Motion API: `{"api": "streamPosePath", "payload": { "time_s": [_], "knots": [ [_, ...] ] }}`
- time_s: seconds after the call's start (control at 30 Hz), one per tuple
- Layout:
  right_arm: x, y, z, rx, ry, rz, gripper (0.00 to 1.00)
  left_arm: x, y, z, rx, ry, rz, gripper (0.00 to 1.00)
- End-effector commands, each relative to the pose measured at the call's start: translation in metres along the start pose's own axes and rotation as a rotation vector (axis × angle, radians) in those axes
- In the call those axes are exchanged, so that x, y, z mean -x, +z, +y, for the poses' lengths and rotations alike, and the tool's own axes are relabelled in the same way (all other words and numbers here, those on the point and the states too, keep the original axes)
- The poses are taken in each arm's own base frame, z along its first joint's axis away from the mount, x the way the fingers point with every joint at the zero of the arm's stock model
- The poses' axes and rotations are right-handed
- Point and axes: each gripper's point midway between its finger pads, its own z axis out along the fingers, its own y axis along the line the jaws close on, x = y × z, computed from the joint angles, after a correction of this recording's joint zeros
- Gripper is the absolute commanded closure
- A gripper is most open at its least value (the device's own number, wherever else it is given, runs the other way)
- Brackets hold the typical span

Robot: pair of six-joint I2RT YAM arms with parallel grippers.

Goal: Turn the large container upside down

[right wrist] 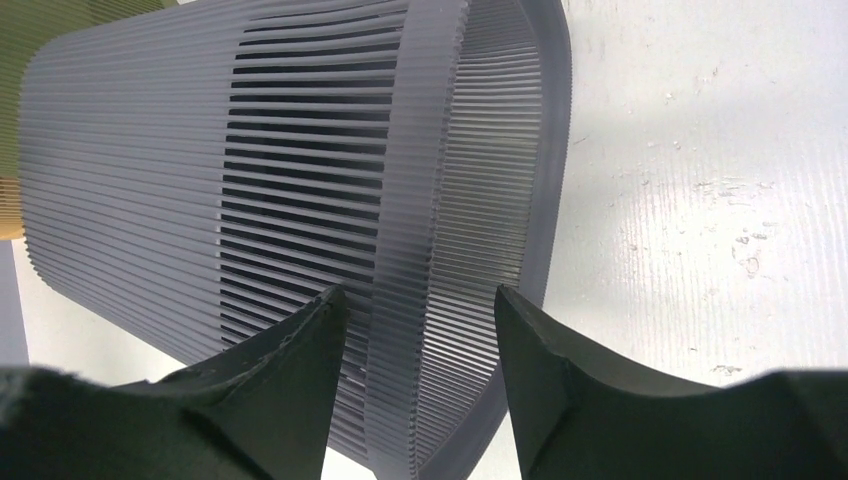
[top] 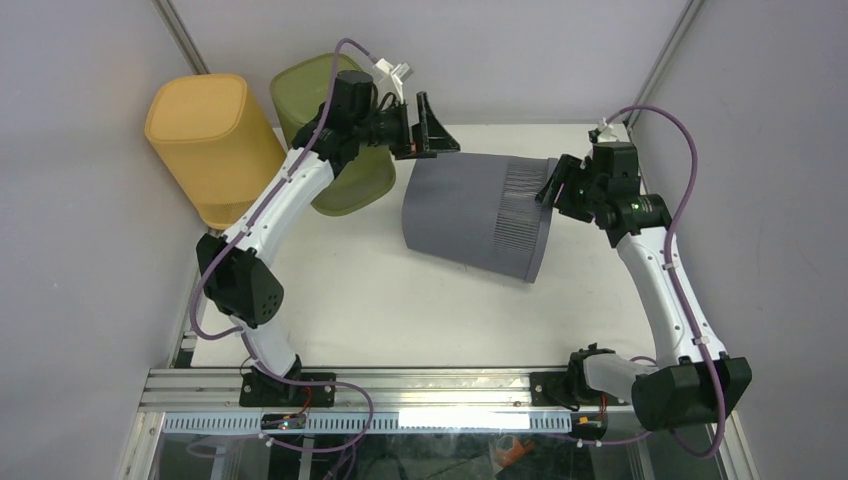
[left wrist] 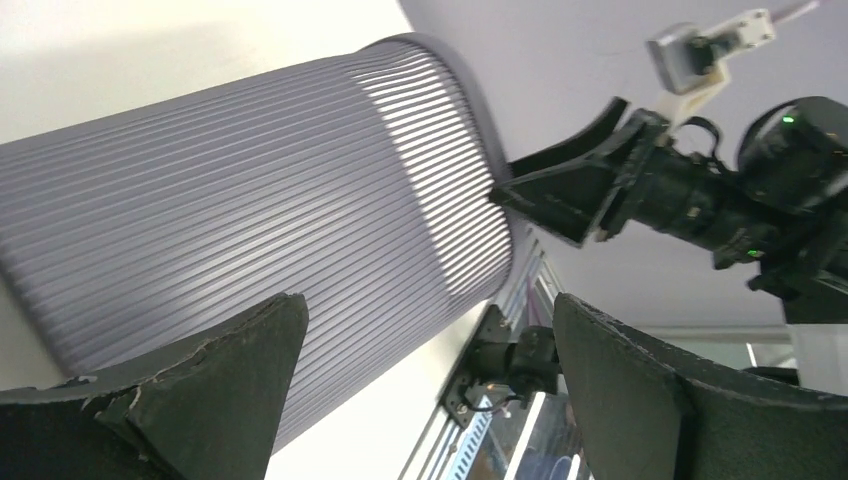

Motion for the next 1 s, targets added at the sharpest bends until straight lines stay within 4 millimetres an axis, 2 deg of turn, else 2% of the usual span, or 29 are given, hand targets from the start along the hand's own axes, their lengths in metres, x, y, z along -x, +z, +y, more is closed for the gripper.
{"api": "streamPosePath", "payload": {
  "time_s": [0.0, 0.07, 0.17, 0.3, 0.4, 0.53, 0.63, 0.77, 0.9, 0.97],
  "knots": [
    [-0.014, 0.006, -0.010, -0.031, 0.003, 0.036, 0.42, 0.014, 0.007, -0.050, -0.150, 0.043, -0.008, 0.01],
    [-0.018, 0.006, -0.011, -0.032, 0.012, 0.038, 0.42, 0.019, 0.007, -0.057, -0.158, 0.059, -0.024, 0.01],
    [-0.018, 0.003, -0.009, -0.024, 0.023, 0.033, 0.41, 0.024, 0.002, -0.047, -0.103, 0.082, -0.051, 0.01],
    [-0.007, -0.007, -0.006, -0.024, 0.003, 0.009, 0.39, 0.028, -0.012, 0.007, 0.126, 0.079, -0.072, 0.01],
    [-0.001, -0.013, -0.006, -0.036, -0.021, -0.001, 0.39, 0.015, -0.020, 0.047, 0.277, 0.064, -0.046, 0.01],
    [0.000, -0.013, -0.011, -0.065, -0.046, 0.007, 0.49, -0.009, -0.020, 0.071, 0.326, 0.028, 0.006, 0.01],
    [0.001, -0.013, -0.014, -0.080, -0.050, -0.005, 0.57, -0.019, -0.016, 0.075, 0.311, 0.017, 0.035, 0.01],
    [-0.004, -0.008, -0.012, -0.064, -0.045, 0.009, 0.61, -0.029, -0.006, 0.065, 0.197, 0.006, 0.076, 0.01],
    [-0.011, -0.003, -0.013, -0.058, -0.030, 0.022, 0.68, -0.029, -0.002, 0.062, 0.168, 0.005, 0.085, 0.01],
    [-0.014, -0.001, -0.013, -0.053, -0.018, 0.021, 0.69, -0.029, -0.001, 0.053, 0.124, 0.006, 0.090, 0.01]
  ]
}}
